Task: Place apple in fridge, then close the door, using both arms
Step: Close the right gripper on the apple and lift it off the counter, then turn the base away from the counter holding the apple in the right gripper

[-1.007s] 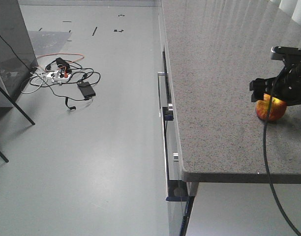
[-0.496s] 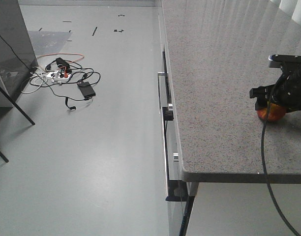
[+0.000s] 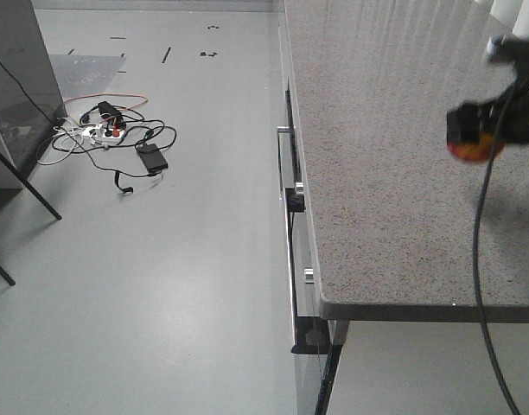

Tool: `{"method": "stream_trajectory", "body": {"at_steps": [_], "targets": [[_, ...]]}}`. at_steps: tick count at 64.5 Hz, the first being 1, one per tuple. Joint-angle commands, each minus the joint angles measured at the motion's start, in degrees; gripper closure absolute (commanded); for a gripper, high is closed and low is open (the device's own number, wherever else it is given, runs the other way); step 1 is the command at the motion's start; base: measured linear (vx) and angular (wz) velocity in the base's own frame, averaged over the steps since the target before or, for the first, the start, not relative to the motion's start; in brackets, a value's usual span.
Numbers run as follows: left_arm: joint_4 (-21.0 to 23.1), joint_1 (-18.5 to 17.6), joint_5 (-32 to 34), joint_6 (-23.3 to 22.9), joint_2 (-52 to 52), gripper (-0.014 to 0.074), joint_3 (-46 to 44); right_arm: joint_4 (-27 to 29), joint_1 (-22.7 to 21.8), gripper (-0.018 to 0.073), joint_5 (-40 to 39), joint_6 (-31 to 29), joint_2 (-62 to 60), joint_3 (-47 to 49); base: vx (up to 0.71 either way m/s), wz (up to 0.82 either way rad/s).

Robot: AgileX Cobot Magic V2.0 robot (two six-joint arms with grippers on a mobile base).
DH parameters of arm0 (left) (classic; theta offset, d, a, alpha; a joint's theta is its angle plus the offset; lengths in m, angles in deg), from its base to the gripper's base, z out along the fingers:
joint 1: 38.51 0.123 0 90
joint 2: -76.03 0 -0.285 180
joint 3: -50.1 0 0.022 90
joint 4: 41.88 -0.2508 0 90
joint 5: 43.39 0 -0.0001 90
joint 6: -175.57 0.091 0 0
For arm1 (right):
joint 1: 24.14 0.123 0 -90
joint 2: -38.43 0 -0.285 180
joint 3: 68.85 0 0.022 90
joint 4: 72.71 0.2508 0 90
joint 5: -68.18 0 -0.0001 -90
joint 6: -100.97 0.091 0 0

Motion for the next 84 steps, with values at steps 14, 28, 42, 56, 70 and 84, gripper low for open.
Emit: {"method": "stream_trajectory", "body": {"at_steps": [14, 28, 42, 56, 70, 84], "targets": [[0.4, 0.1, 3.8, -0.1, 0.9, 0.0603, -1.0, 19.8, -0.2, 0.043, 6.8, -16.1, -22.7, 1.9, 0.0, 0.0], [0.4, 0.1, 3.8, -0.1, 0.9, 0.0603, -1.0, 19.9, -0.2, 0.043, 16.1, -15.5, -34.6, 1.9, 0.0, 0.0], [0.4, 0.1, 3.8, -0.1, 0.9, 0.0603, -1.0, 19.7, -0.2, 0.043, 17.2, -15.4, -43.0, 1.9, 0.0, 0.0], [0.4, 0.1, 3.8, -0.1, 0.9, 0.0603, -1.0, 19.5, -0.2, 0.043, 19.3, -15.5, -46.5, 1.9, 0.0, 0.0], [0.4, 0.1, 3.8, -0.1, 0.9, 0.0603, -1.0, 19.5, -0.2, 0.043, 19.3, -15.5, -48.0, 1.9, 0.0, 0.0], [0.4, 0.1, 3.8, -0.1, 0.9, 0.0603, -1.0, 19.5, -0.2, 0.043, 19.3, -15.5, -48.0, 1.9, 0.0, 0.0]]}}
